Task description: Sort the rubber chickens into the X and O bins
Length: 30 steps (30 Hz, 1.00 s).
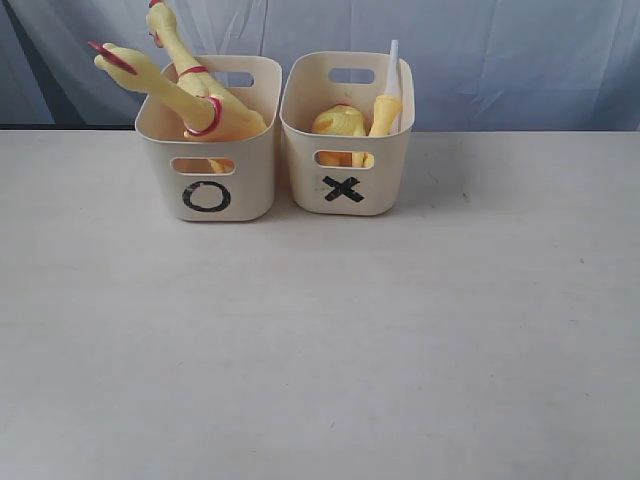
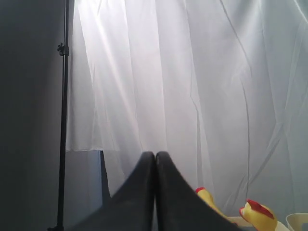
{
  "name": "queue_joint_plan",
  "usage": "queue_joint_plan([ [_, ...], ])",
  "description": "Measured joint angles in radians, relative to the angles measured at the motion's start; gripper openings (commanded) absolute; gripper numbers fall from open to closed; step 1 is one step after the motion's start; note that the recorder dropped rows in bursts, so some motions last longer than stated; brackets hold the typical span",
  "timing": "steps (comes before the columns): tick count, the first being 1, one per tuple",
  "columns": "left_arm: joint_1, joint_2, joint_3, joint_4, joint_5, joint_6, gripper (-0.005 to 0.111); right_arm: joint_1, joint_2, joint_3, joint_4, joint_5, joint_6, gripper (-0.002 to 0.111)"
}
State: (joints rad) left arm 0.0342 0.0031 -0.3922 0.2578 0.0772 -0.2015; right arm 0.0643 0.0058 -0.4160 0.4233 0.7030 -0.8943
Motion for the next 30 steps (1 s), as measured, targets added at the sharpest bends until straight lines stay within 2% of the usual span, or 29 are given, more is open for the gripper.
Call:
queue_joint_plan([
  [10,0.0,0.002,0.168,-0.11,-0.114,0.0,0.0,0.0,0.0,0.228,-0.347,-0.16,0.0,0.0],
  [15,0.0,0.002,0.231,-0.129,-0.118,0.0,0.0,0.0,0.0,0.355,-0.372,-0.169,0.0,0.0],
  [20,0.0,0.002,0.29,-0.133,-0.12,0.0,0.0,0.0,0.0,0.397,-0.385,-0.203,0.001,0.0],
  [30,0.0,0.002,0.387,-0.14,-0.109,0.0,0.0,0.0,0.0,0.411,-0.416,-0.468,0.003,0.0],
])
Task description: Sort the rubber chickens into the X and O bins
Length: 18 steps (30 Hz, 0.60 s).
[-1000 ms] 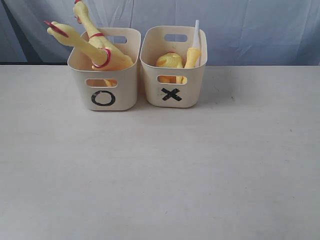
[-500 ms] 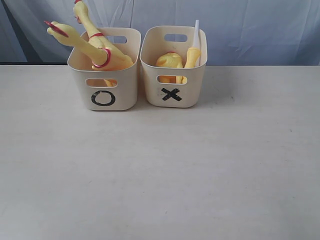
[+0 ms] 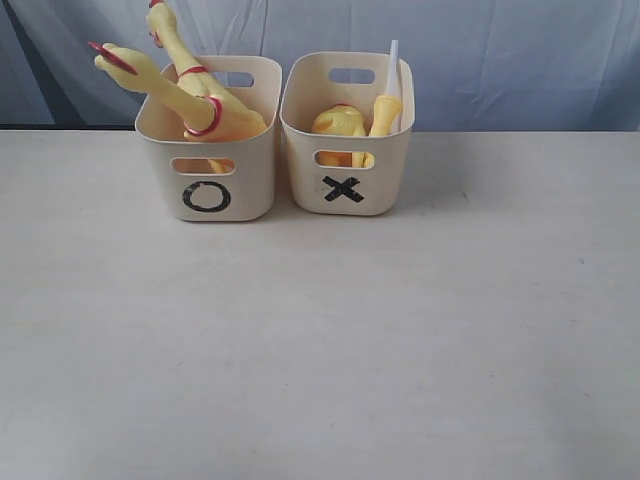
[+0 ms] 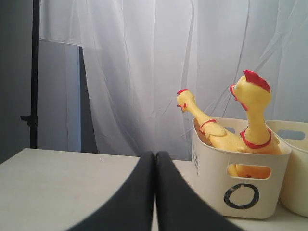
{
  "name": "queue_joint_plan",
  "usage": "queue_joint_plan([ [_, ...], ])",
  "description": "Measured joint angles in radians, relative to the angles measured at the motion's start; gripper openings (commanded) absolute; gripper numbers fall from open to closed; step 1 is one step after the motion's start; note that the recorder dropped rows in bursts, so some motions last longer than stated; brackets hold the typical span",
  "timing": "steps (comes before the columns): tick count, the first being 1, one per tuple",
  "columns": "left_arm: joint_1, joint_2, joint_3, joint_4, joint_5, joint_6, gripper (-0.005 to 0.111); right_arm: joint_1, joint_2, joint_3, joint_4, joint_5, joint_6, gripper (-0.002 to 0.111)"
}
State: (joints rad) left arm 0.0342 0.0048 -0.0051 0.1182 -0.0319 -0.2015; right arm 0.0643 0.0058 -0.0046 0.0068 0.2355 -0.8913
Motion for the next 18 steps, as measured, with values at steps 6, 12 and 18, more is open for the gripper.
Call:
queue_joint_plan([
  [6,0.0,0.0,0.0,0.0,0.032,0.0,0.0,0.0,0.0,0.0,0.0,-0.019,0.002,0.0],
  [12,0.0,0.0,0.0,0.0,0.078,0.0,0.0,0.0,0.0,0.0,0.0,-0.019,0.002,0.0],
  [18,0.0,0.0,0.0,0.0,0.164,0.0,0.0,0.0,0.0,0.0,0.0,-0.019,0.002,0.0],
])
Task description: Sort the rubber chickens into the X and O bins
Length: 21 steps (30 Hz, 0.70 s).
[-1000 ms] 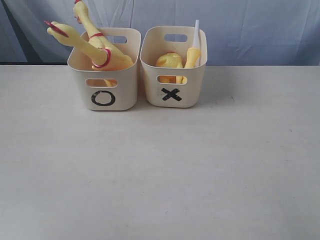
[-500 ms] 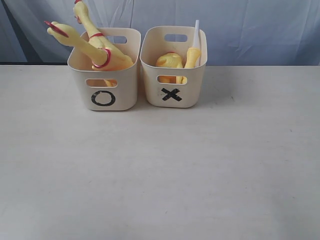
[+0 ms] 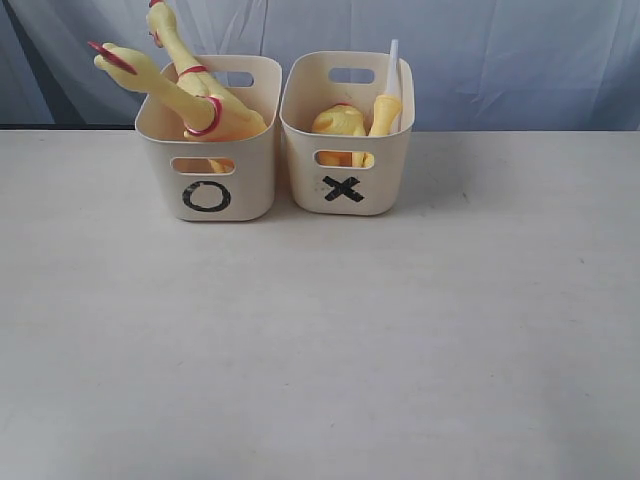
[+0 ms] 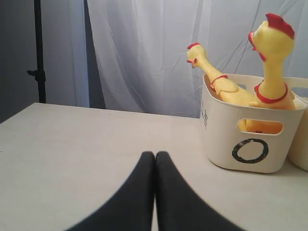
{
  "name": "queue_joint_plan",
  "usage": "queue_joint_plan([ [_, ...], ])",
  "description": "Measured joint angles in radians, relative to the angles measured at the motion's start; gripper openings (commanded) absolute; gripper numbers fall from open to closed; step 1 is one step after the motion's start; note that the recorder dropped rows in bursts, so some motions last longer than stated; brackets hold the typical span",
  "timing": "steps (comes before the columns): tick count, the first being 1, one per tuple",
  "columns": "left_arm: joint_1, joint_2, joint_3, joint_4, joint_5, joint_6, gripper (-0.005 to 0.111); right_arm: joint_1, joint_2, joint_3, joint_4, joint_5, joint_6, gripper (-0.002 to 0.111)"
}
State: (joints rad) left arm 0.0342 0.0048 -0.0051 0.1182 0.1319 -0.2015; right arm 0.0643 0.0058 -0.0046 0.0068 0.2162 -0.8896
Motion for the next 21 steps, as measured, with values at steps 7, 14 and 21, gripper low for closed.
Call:
queue_joint_plan([
  [7,0.0,0.0,0.0,0.0,0.002,0.0,0.0,0.0,0.0,0.0,0.0,-0.002,0.0,0.0],
  [14,0.0,0.0,0.0,0.0,0.081,0.0,0.0,0.0,0.0,0.0,0.015,0.048,0.0,0.0],
  [21,0.0,0.0,0.0,0.0,0.083,0.0,0.0,0.0,0.0,0.0,0.06,0.106,0.213,0.0],
])
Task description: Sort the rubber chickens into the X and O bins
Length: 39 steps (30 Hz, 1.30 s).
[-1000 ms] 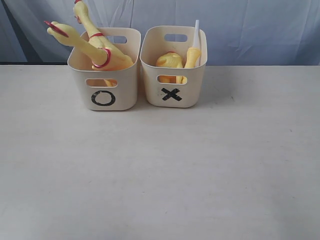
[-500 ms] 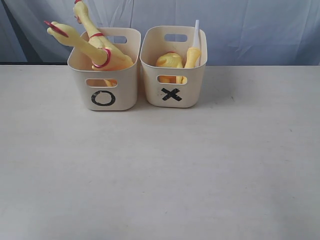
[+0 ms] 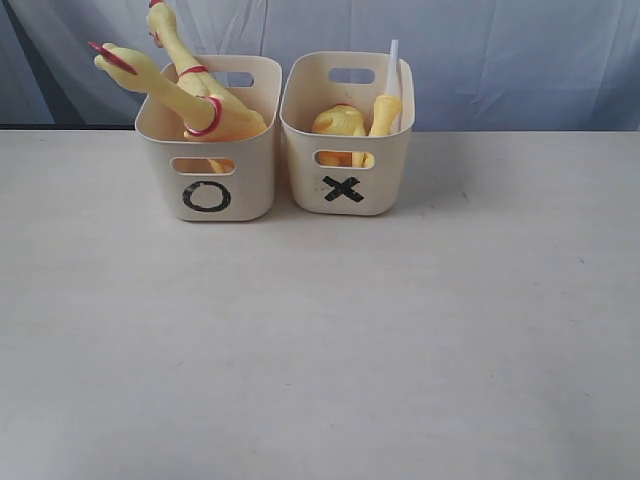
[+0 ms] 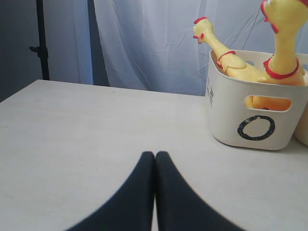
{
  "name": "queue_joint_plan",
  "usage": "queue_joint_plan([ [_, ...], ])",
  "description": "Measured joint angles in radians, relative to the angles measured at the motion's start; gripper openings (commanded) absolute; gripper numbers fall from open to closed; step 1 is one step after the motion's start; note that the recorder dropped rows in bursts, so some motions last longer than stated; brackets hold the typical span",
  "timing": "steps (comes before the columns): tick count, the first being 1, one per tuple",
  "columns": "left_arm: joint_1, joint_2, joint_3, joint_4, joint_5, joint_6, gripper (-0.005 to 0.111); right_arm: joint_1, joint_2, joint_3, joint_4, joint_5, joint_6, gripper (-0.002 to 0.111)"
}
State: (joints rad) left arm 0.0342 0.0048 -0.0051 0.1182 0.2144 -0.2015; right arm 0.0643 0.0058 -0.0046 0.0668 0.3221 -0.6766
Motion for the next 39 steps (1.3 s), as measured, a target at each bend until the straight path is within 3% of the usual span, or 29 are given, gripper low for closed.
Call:
queue_joint_plan([
  [6,0.0,0.0,0.0,0.0,0.002,0.0,0.0,0.0,0.0,0.0,0.065,0.0,0.485,0.0],
  [10,0.0,0.0,0.0,0.0,0.002,0.0,0.0,0.0,0.0,0.0,0.076,0.0,0.62,0.0],
  [19,0.0,0.0,0.0,0.0,0.002,0.0,0.0,0.0,0.0,0.0,0.078,0.0,0.649,0.0],
  [26,0.0,0.0,0.0,0.0,0.002,0.0,0.0,0.0,0.0,0.0,-0.067,-0.006,0.649,0.0],
  [39,0.0,0.0,0.0,0.0,0.002,0.0,0.0,0.0,0.0,0.0,-0.067,0.003,0.649,0.0],
])
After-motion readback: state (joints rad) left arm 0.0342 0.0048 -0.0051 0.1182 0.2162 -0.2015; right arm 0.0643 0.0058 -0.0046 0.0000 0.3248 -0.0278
